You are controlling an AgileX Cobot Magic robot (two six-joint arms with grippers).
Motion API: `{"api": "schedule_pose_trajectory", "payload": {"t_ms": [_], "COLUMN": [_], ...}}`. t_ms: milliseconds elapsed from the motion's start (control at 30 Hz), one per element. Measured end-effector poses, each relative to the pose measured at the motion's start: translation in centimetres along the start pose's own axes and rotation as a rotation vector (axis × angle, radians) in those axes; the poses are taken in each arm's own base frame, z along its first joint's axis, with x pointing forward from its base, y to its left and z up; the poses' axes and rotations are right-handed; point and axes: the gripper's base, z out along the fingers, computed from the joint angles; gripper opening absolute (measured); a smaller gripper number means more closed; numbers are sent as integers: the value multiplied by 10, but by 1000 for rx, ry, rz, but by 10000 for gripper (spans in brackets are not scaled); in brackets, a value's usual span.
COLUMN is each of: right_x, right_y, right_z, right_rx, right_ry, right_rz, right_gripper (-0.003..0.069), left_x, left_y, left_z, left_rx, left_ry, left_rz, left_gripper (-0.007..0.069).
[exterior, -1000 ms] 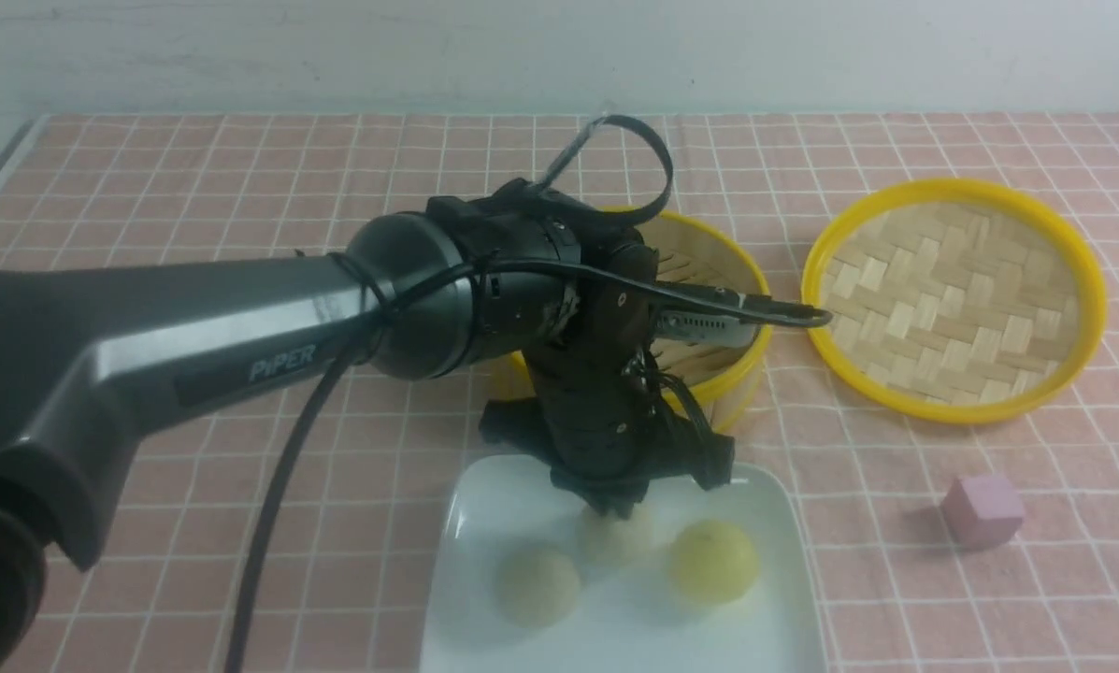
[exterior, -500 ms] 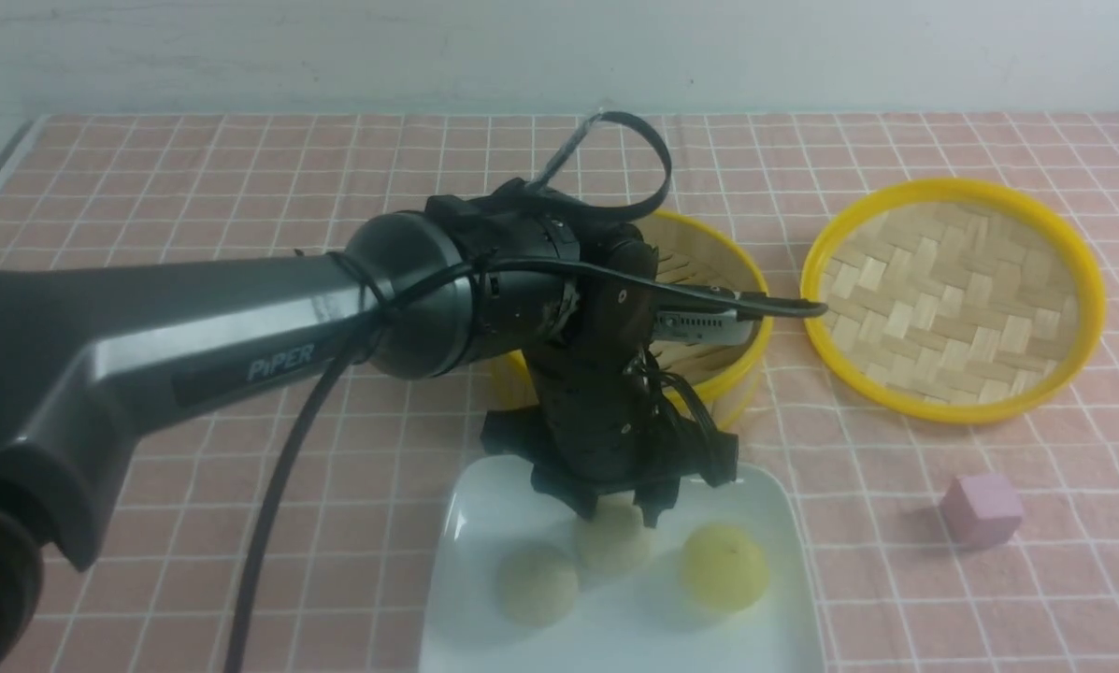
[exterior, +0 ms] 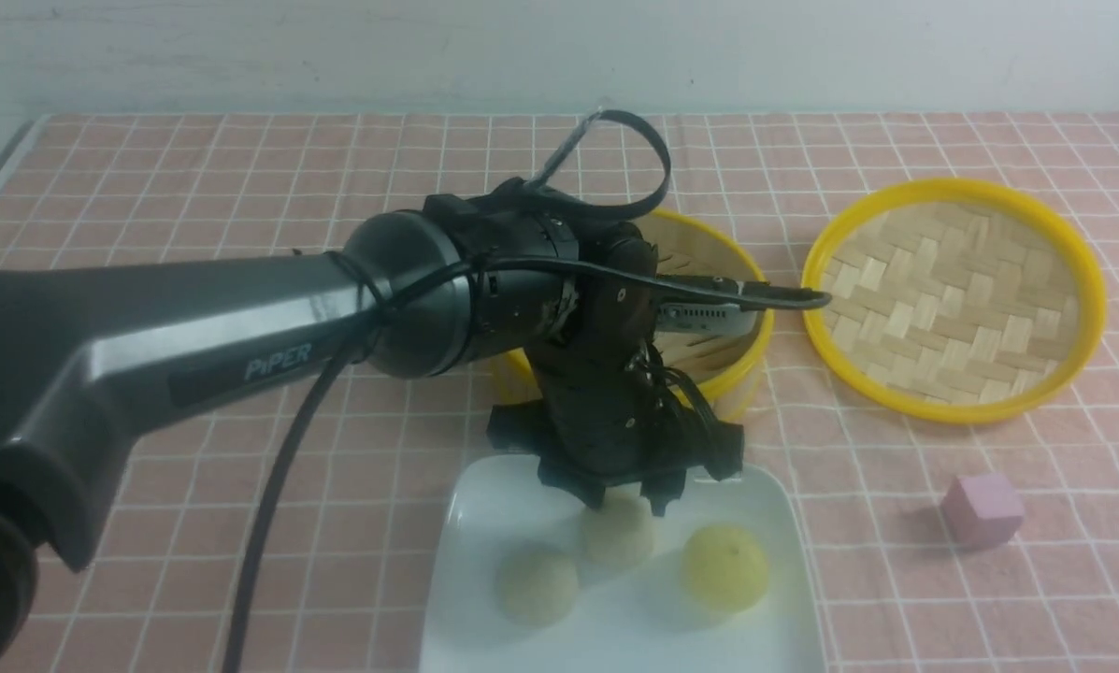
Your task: Put the steamed buns into the plate on the pink tablecloth.
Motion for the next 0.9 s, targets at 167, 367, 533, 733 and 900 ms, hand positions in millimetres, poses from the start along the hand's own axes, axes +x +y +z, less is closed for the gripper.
{"api": "schedule_pose_trajectory", "payload": {"t_ms": [167,367,533,733,900], "right_x": [8,23,51,78,82], "right_y": [0,-2,-9,-18,-24], "right_z": [3,8,13,18,19], "right_rx": [2,7,106,255,355], "right_ry": [26,70,124,203,182], "right_rz": [1,-2,-19,19,40], "right_gripper": [6,10,17,22,27], "left_x": [-5,-6,-3,8,27], "left_y": [-3,-2,-1,4,21], "left_z": [-28,-66,-98,-134,-184], "left_rx": [37,56,83,83,20], "left_ry": [-84,-167,-222,-234,-260], "left_rz": [10,31,35,37,64], "left_gripper": [365,365,365,365,336]}}
